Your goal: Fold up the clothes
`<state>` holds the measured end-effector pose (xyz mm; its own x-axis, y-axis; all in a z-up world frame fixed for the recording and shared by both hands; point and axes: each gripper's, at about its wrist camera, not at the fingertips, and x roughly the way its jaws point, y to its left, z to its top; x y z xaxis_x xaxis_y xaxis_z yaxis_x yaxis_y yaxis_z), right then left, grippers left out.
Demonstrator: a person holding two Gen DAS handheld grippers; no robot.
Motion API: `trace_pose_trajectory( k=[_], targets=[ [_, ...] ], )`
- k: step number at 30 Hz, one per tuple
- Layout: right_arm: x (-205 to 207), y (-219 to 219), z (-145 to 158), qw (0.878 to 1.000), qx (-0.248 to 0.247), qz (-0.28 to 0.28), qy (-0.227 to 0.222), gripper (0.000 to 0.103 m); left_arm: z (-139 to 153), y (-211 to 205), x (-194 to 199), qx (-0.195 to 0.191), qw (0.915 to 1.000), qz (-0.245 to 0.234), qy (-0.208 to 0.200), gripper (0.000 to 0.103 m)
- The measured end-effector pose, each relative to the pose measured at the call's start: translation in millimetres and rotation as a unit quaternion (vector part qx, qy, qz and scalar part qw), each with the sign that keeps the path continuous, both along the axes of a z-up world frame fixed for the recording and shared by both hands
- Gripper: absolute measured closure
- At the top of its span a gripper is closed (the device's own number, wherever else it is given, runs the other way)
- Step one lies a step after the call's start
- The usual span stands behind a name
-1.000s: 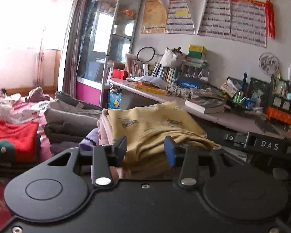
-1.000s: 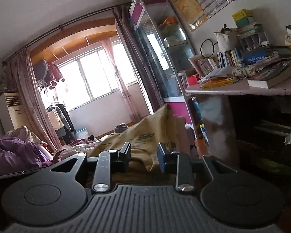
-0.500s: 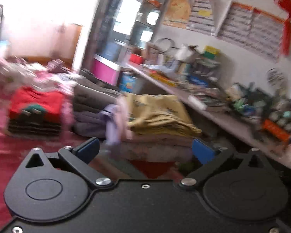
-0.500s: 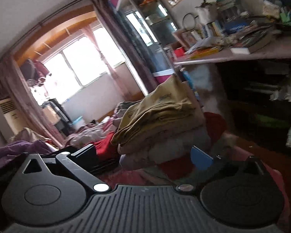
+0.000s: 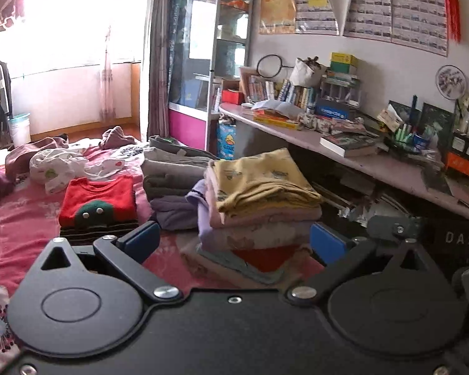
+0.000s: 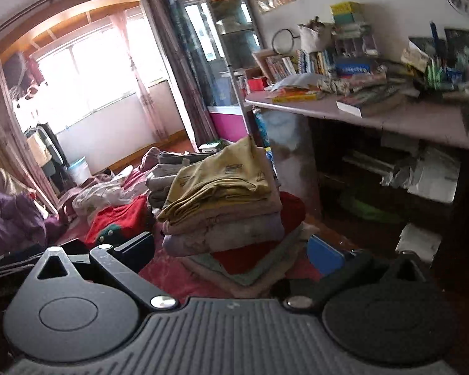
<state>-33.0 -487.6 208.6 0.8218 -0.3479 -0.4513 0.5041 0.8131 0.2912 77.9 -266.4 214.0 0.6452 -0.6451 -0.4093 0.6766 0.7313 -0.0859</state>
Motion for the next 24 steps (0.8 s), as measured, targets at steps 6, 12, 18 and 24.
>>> trace_pose_trajectory(
  k=[6, 12, 18, 24],
  targets=[
    [-13, 11, 11, 1.0, -0.023, 0.006, 0.014, 0.0, 2, 3, -14, 0.003, 1.0, 0.009, -0.001, 0.0],
    [-22, 19, 13, 0.999, -0.036, 0.008, 0.023, 0.0, 3, 8, -24, -0.001, 0.9999, 0.011, 0.0, 0.0],
    [-28, 24, 14, 0.999, -0.041, 0.009, 0.024, 0.0, 4, 11, -31, 0.005, 0.9998, 0.014, -0.01, 0.0],
    [-31, 28, 15, 0.999, -0.045, 0.011, 0.021, 0.0, 1, 17, -31, -0.004, 0.9999, 0.014, -0.007, 0.0]
  ],
)
